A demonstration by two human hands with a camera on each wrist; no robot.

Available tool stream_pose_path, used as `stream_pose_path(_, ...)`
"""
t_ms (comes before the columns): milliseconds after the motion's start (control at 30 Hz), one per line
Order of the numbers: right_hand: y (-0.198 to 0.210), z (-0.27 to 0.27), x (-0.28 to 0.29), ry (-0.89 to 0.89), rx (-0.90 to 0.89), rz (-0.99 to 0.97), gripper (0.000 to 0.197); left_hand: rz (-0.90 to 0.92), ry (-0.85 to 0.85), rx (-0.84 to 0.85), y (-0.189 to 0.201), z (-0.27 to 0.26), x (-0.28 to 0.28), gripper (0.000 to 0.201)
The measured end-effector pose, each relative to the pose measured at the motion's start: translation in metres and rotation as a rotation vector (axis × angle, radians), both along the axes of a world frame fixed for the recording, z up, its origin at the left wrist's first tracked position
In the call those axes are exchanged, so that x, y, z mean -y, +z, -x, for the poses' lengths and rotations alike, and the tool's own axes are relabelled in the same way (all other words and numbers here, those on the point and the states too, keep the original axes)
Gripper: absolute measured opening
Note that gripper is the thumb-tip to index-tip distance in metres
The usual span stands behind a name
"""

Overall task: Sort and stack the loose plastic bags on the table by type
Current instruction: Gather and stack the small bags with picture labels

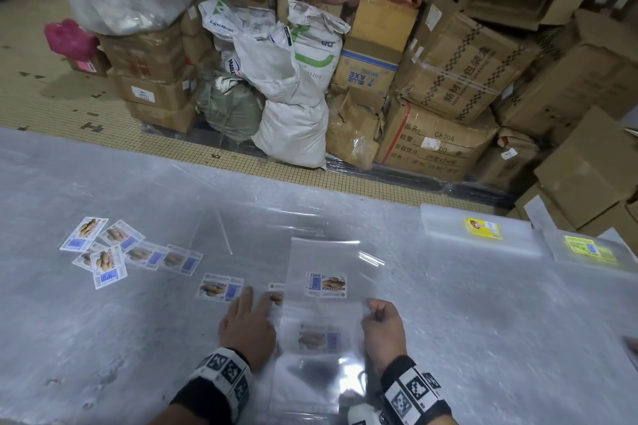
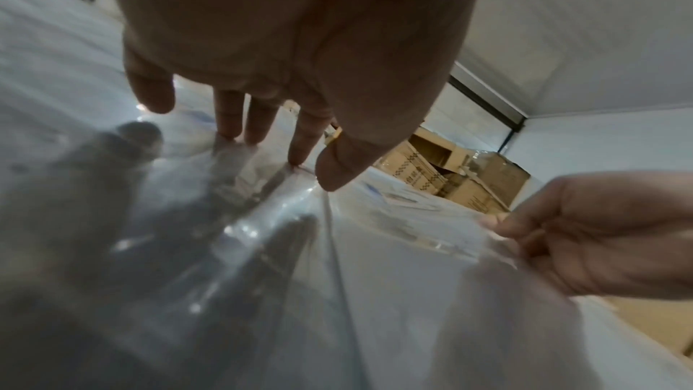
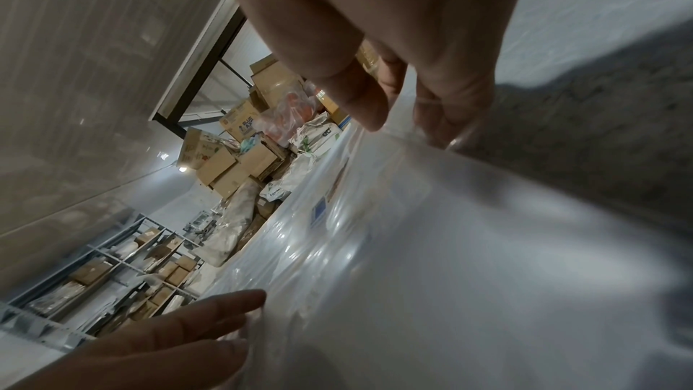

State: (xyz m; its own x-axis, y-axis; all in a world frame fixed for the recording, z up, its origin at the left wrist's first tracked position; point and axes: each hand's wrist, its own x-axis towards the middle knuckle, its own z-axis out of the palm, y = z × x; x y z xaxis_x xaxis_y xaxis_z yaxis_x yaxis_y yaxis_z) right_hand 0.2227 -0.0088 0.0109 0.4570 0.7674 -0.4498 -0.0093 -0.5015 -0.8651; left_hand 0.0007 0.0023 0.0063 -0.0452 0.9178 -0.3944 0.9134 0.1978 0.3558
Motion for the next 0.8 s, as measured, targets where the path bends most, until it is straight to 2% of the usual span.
stream_pose_path(67, -0.001, 0.003, -0.001, -0.01, -0.017, 0.004, 0.038, -0.001, 0.007, 0.018, 0.004, -0.004, 0.005, 0.076)
stream_pose_path(233, -0.009, 0.007, -0.002, 0.047, -0.058, 0.018, 0.047, -0.064, -0.075, 0.044, 0.013, -0.01, 0.009, 0.046)
stream_pose_path(333, -0.018, 0.005, -0.007, 0.105, -0.071, 0.014, 0.046, -0.076, 0.005, 0.157, 0.011, -0.01, 0.008, 0.056)
stream_pose_path(467, -0.004, 0.008, -0.008, 0.182, -0.039, 0.016, 0.04, -0.036, 0.083, 0.275, 0.006, -0.017, 0.004, 0.064)
stream_pose_path(633, 0.008, 0.006, -0.008, 0.207, 0.022, 0.04, 0.04, 0.058, 0.119, 0.128, 0.001, -0.02, 0.01, 0.084)
stream_pose_path(800, 0.008, 0.016, -0.002, 0.216, 0.09, 0.052, 0.037, 0.09, 0.078, 0.208, -0.005, -0.027, 0.011, 0.092)
